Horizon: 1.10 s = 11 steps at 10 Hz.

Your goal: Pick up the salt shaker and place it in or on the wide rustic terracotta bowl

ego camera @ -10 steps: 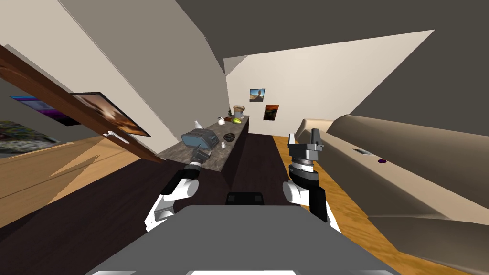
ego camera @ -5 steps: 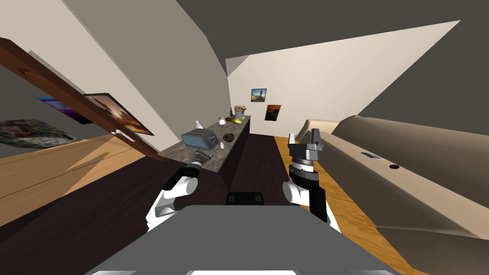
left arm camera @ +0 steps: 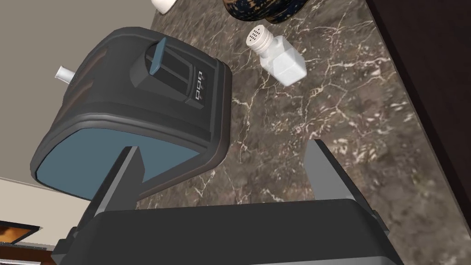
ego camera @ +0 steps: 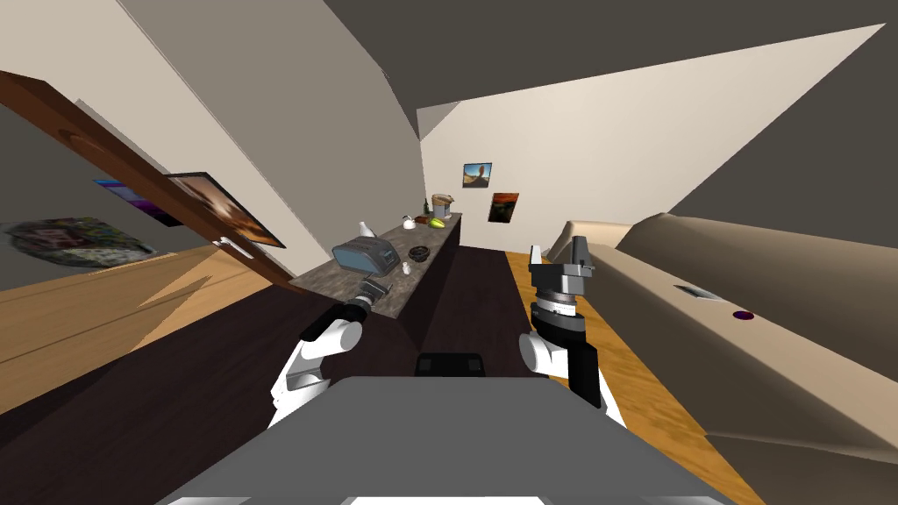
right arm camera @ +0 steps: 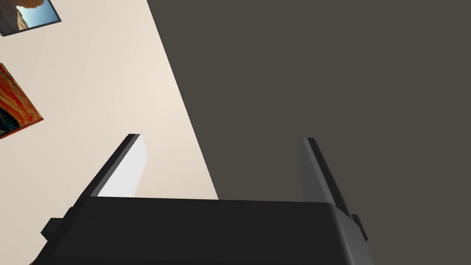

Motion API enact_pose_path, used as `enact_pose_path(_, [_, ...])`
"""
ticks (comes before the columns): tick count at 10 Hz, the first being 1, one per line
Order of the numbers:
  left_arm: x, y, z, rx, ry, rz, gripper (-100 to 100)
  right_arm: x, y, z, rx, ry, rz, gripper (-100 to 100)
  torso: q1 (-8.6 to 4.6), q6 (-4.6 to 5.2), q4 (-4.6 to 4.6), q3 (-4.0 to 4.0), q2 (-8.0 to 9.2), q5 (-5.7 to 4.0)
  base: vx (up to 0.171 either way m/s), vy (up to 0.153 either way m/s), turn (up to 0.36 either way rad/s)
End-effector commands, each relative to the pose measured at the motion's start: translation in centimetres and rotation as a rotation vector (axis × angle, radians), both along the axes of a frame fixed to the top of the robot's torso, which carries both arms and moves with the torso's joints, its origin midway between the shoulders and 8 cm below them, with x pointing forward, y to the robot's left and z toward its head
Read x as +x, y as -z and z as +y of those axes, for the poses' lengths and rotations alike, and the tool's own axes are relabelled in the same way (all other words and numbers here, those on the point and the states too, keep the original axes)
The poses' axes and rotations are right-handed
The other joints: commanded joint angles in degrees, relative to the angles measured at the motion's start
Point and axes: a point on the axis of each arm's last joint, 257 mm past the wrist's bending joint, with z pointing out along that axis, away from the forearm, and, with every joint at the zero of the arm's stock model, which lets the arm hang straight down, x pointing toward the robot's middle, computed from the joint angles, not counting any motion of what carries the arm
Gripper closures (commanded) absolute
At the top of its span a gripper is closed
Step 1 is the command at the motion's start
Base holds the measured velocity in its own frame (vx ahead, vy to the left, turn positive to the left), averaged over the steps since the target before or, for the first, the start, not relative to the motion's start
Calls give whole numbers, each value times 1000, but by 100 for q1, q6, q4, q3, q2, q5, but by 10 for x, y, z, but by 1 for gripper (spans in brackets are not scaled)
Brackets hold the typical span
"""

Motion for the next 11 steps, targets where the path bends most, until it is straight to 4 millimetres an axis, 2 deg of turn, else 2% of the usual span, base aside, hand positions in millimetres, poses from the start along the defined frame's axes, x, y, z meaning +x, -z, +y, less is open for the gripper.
enact_pose_path(1, [3,10,3,-53,0,38,-100,0,0,0,0,0,0,0,0,0,0,0,0,0,78,-61,63])
enact_pose_path(11, [7,59,4,-241,6,260,-100,0,0,0,0,0,0,0,7,0,-3,-8,-14,1,64,-43,38])
